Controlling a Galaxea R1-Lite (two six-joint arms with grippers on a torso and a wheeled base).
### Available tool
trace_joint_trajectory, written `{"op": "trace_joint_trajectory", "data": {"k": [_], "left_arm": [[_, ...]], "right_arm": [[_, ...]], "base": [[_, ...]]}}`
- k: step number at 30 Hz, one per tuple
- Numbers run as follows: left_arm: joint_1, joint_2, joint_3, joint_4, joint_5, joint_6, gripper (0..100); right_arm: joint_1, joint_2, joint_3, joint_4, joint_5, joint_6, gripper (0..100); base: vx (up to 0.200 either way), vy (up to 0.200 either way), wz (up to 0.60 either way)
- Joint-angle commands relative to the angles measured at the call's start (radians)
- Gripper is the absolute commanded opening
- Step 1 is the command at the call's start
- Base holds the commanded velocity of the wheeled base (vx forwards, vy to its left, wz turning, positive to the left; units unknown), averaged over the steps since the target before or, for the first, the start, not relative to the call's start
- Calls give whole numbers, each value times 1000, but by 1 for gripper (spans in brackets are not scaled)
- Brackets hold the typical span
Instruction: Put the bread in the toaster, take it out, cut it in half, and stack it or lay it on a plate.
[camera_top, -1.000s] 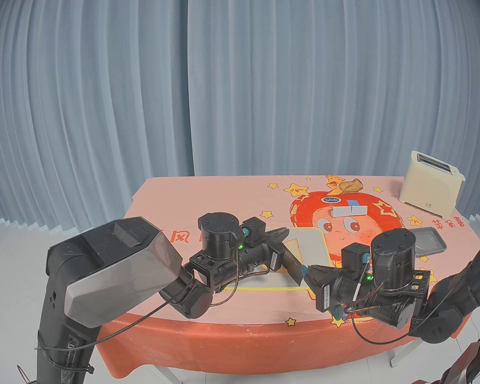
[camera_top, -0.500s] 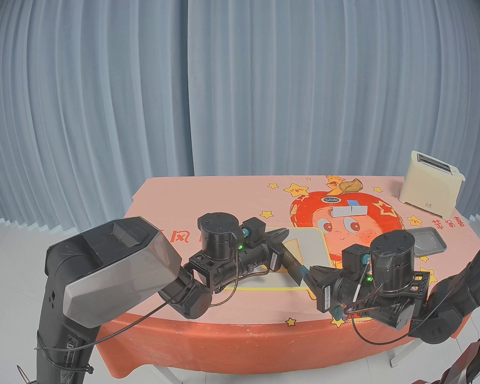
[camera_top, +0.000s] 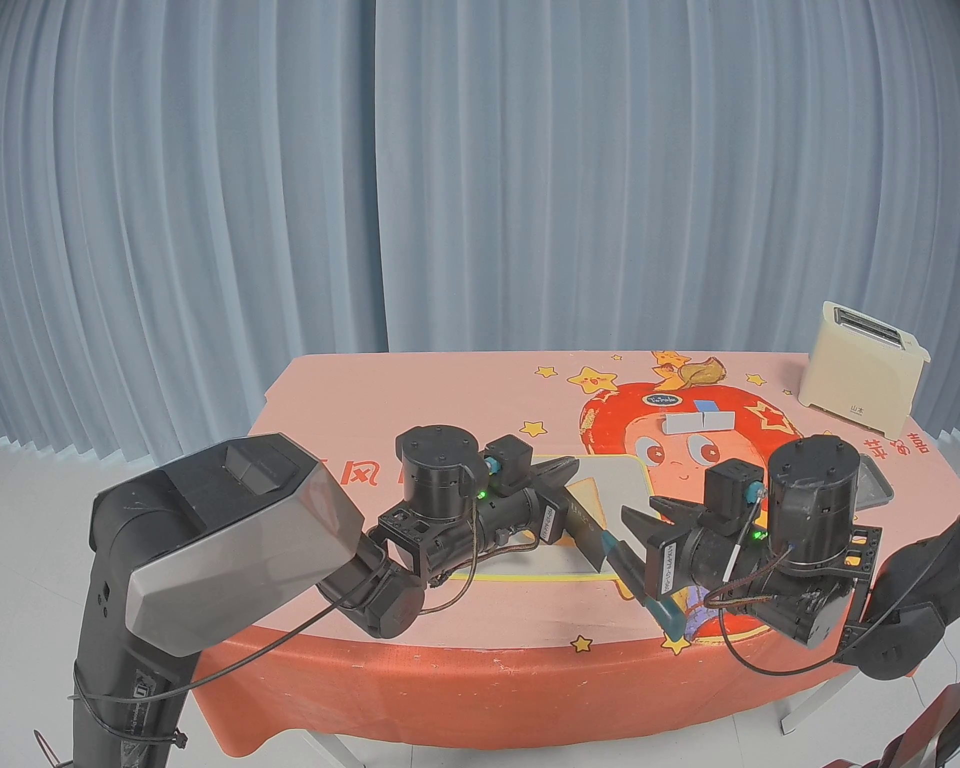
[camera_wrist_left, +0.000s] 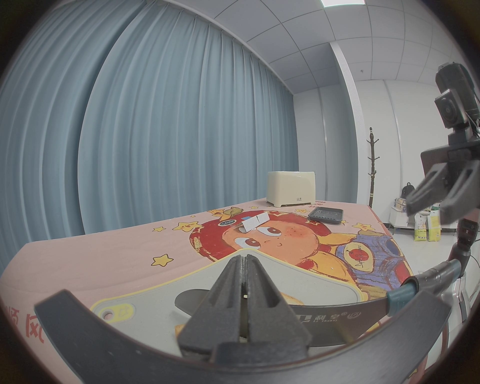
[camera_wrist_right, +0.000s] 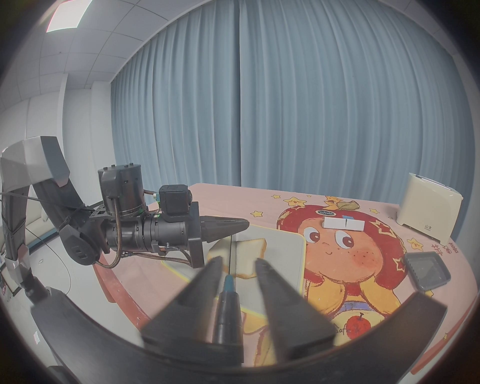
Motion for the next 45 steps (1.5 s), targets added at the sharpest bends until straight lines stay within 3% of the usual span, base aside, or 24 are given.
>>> {"op": "trace_joint_trajectory", "data": {"k": [1,5,23,24,45], "left_arm": [[0,-1,1,-1,0,0,0],[-1,-1,2,-1,0,1,0],[-1,0,4,-1,0,1,0],[-1,0,8,-1,0,1,0],[-14,-6,10,-27,1,0,0]], "right_arm": [[0,-2,14,33,-1,-5,100],[17,0,8,88,0,-5,100],[29,70,13,77,2,4,100],[27,70,16,79,3,6,0],[23,89,20,79,15,20,0]], "base": [[0,0,0],[0,0,0],[0,0,0],[0,0,0],[0,0,0]]}}
